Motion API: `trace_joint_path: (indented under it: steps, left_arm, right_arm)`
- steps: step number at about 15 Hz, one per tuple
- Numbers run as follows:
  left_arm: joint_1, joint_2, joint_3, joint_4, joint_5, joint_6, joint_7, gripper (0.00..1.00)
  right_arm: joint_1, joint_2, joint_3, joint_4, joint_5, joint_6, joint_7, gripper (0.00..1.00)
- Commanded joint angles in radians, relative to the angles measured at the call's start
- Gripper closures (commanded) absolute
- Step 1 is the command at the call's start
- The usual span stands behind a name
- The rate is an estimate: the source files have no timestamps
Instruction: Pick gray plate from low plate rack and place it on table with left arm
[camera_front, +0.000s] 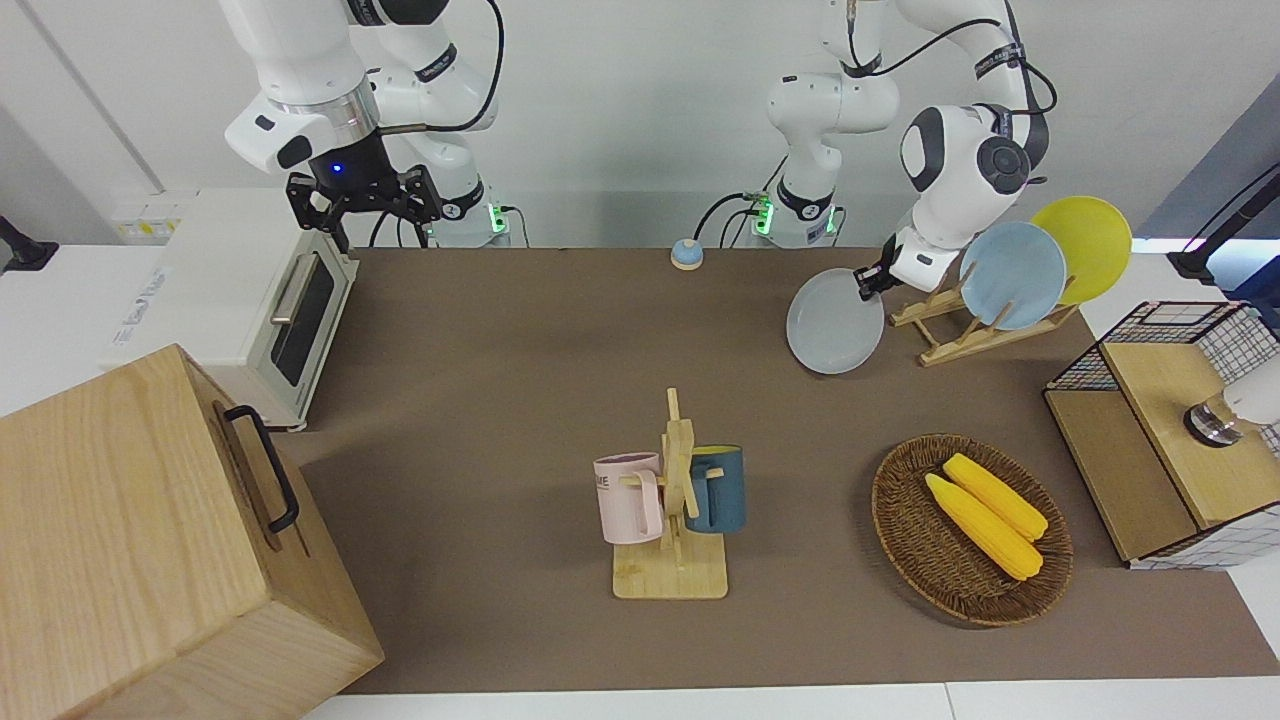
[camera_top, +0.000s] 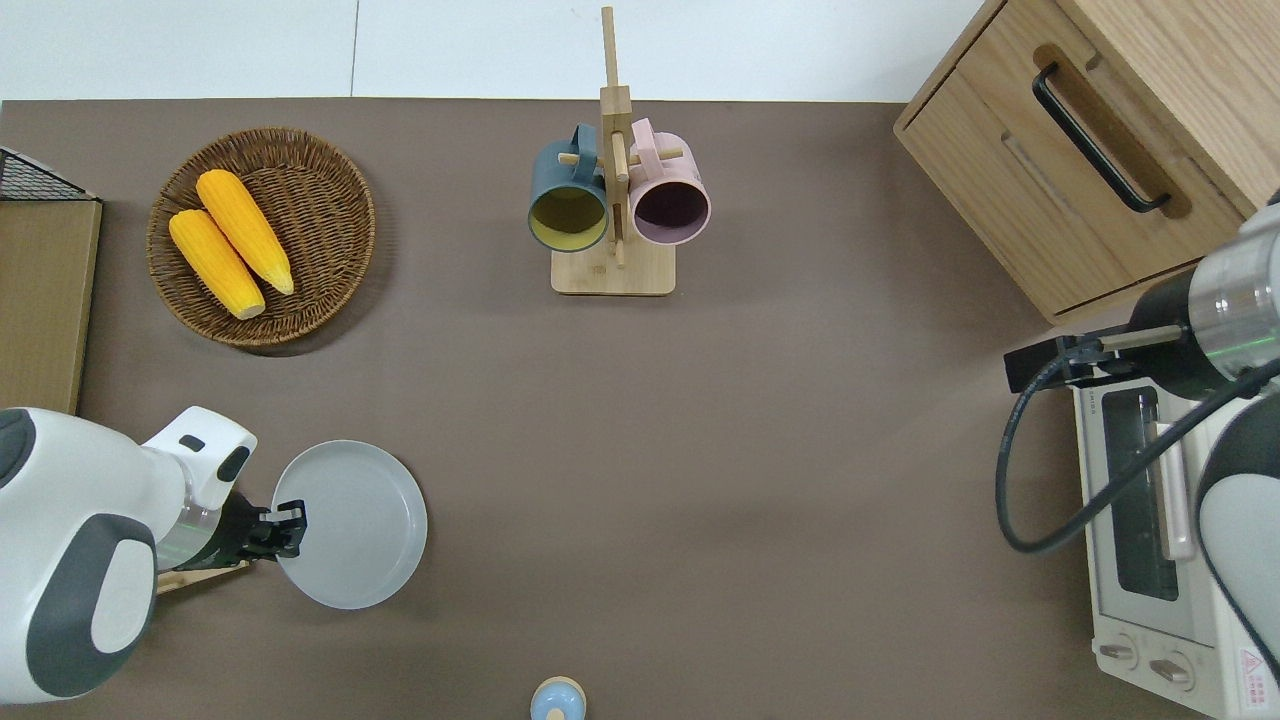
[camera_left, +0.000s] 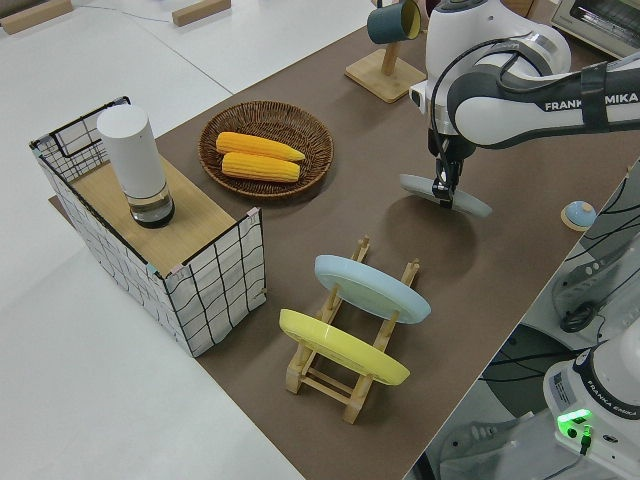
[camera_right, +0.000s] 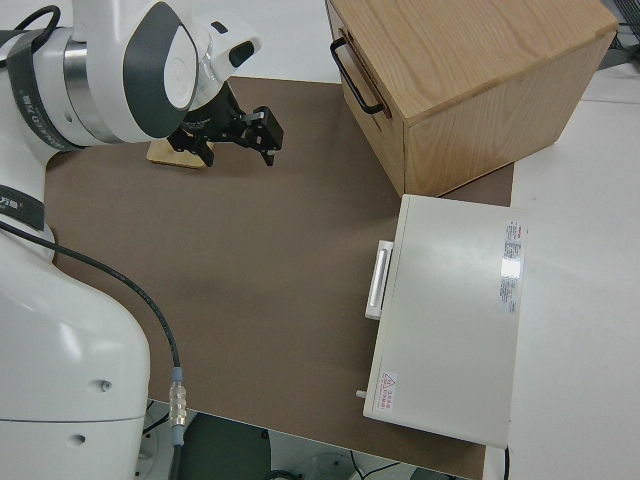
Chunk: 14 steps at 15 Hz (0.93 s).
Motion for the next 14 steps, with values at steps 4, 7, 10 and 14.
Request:
trace_joint_path:
  steps: [4,7,10,14]
  left_arm:
    - [-0.011,0.004,-0.029,-0.083,-0.043,0.103,-0.081,0.12]
    - [-0.011,0.003,-0.029,-0.072,-0.039,0.088,-0.081,0.01]
    - [-0.011,0.004,-0.019,-0.009,0.012,0.055,-0.078,0.01]
    - [-0.013,0.044,-0.009,0.161,0.13,-0.032,-0.057,0.01]
  right_arm:
    - [-0.019,-0.001,0.017,0.009,-0.001,-0.014,0.012,0.017]
    - [-0.019,-0.001,0.017,0.009,-0.001,-0.014,0.012,0.017]
    - [-0.019,-0.001,0.017,0.009,-0.001,-0.014,0.012,0.017]
    - [-0.019,-0.003,0.017,0.009,-0.001,-0.014,0.012,0.017]
